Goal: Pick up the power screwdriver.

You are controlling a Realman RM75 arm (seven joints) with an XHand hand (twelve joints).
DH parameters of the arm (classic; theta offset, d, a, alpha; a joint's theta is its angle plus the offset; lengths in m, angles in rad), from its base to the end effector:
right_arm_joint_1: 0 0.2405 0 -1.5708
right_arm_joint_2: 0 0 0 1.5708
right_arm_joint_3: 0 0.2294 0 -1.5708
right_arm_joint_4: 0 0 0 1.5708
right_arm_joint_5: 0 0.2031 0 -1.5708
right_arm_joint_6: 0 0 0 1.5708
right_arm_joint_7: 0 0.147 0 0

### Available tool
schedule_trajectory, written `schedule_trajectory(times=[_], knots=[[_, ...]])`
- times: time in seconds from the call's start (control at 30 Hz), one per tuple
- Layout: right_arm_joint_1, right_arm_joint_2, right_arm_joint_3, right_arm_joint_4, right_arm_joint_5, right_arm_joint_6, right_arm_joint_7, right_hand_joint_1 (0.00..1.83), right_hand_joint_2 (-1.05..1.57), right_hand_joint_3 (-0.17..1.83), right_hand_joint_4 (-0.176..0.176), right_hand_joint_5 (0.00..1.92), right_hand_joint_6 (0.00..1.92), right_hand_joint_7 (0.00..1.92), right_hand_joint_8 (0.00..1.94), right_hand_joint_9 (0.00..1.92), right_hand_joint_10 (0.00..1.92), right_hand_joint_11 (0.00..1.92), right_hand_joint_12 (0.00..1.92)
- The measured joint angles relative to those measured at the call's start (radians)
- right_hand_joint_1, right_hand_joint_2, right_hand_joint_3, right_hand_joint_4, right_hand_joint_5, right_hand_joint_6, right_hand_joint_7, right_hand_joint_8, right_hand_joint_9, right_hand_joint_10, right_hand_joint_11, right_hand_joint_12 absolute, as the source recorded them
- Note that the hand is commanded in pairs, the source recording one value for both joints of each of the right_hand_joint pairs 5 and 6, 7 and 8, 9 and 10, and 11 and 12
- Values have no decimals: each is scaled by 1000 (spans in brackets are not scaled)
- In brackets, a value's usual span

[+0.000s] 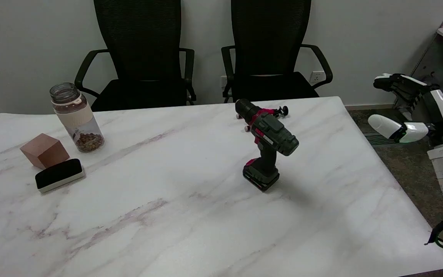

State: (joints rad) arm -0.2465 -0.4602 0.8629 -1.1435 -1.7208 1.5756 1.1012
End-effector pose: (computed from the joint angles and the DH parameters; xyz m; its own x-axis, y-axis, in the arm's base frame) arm -0.1985 -0.1990 0.4965 0.3841 0.4245 0.8200 -0.7683 -0.3456 0.5388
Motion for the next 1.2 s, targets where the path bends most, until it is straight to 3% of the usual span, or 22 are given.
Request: schedule_trajectory(times=[0.6,0.9,1.2], knots=[[6,17,11,52,-46,-28,64,948,119,810,-175,638,638,638,638,414,414,495,495],[-28,9,-4,27,-55,-67,75,923,35,909,-108,644,644,644,644,455,455,567,567],[-40,-54,-32,-2,-66,-98,80,918,-1,828,-105,491,491,491,491,451,451,574,574]])
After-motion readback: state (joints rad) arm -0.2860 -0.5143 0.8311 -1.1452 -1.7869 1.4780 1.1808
